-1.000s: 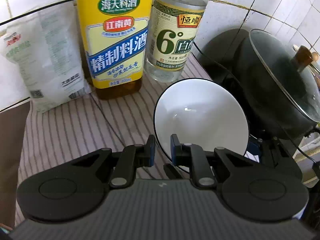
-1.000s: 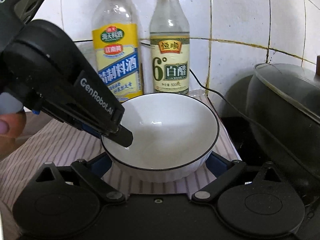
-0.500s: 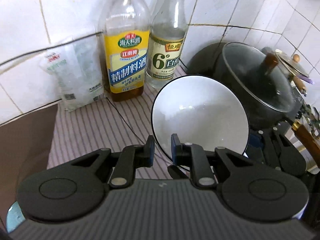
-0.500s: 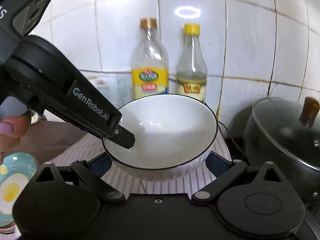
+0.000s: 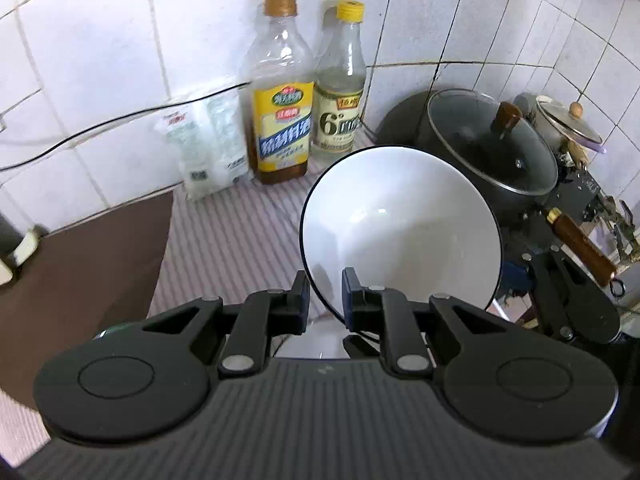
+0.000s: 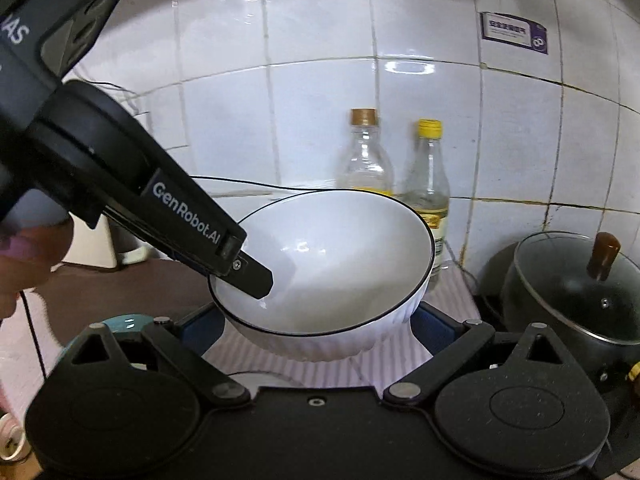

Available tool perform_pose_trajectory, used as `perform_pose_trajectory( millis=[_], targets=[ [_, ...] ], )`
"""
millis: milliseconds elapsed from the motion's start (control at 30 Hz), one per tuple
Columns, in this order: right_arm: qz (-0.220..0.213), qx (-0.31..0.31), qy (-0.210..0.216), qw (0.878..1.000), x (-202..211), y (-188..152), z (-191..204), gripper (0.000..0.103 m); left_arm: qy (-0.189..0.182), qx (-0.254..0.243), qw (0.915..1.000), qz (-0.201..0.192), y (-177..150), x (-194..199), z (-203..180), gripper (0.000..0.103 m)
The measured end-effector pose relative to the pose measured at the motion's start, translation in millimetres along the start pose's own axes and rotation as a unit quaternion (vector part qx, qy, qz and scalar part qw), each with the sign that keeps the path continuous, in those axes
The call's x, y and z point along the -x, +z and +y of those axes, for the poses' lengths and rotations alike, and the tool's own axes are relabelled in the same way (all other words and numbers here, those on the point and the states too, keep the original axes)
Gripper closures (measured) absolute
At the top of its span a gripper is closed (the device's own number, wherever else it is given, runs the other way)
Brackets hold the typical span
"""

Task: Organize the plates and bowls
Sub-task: 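Lift the third bowl and carry it over the nested bowls, then lower the third bowl into the nested bowls with both grippers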

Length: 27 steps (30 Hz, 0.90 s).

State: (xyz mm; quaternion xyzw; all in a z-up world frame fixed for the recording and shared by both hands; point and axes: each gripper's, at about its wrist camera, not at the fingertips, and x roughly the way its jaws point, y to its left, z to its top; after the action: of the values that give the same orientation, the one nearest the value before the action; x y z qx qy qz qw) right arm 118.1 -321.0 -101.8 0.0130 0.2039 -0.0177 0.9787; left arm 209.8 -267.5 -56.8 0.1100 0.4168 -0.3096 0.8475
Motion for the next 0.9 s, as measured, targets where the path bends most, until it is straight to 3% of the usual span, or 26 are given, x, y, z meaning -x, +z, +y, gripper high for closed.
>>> perform_pose_trajectory(
  millis=[467, 900],
  targets=[
    [0.024, 0.039, 0.046, 0.998, 30, -23, 34, 0.002, 0.004, 0.033, 0.9992, 0.021, -53, 21, 17, 0.089],
    [0.048, -0.002, 0.107, 0.993, 21, -50, 26, 0.002, 0.006, 0.051, 0.998, 0.035, -79, 4, 28, 0.089]
  ],
)
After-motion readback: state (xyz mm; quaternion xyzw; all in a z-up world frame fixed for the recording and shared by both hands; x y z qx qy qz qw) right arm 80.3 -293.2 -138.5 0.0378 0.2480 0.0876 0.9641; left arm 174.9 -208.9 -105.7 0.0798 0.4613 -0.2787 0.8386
